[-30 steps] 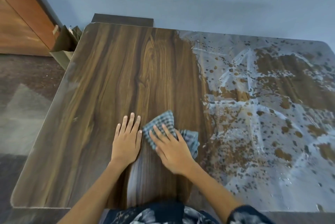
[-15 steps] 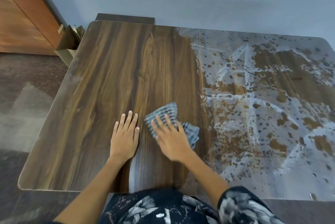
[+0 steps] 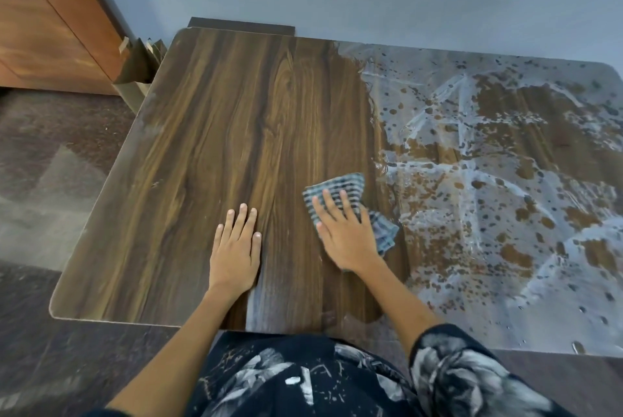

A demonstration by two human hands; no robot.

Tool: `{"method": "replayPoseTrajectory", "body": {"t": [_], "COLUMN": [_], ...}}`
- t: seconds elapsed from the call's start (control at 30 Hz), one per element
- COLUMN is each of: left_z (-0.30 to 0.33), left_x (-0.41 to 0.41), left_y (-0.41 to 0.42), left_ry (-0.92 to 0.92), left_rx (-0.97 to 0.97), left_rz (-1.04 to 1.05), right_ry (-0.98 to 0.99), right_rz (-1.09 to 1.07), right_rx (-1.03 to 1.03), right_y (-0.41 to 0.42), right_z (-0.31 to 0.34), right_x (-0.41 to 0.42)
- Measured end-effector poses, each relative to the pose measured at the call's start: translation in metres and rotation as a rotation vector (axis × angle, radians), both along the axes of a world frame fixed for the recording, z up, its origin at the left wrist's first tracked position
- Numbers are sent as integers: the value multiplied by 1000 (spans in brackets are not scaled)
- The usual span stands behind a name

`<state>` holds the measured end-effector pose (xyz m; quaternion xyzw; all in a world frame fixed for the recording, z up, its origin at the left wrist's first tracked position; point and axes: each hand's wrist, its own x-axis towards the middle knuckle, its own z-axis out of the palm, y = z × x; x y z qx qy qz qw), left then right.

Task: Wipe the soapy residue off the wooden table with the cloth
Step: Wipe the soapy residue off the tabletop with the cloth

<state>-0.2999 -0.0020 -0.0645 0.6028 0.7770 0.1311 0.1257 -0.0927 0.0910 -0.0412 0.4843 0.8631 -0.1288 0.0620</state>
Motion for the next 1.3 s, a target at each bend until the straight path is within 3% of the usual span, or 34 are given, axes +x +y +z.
{"method": "replayPoseTrajectory", "body": {"t": [0.17,0.23,0.37,0.5,0.63,0.77,0.93,1.1,1.3], "left_z": [-2,-1,1,1,1,4,5,9,14], "left_x": [0,-2,-6,-9,-8,-3,6,11,24], "left_y": [-8,-12,-21,-37,-57,-67,-80,-82,-82], "left_ry": [-4,-8,-6,-2,-1,-62,-118,-185,-201], "left_rx": [-7,-7,-38,-47,-54,-65,-71,-69,-78], "left_rz": [-30,-46,-93,-131,-136,-95,-35,17,83], "right_ry": [37,6,-56,-32,-27,44,-72,-73,26], "right_rz": [363,412,137,-179,35,174,-96,-279,100], "right_rx": [42,48,-12,-58,-43,-43,-48,-171,-78], "right_y": [-72,-84,-50,-44,-101,-144,-132,-112,-166], "right_z": [-6,-9,-1,4,0,1,6,11,6], "right_x": [26,58,79,25,-19,5,68,19,-34]}}
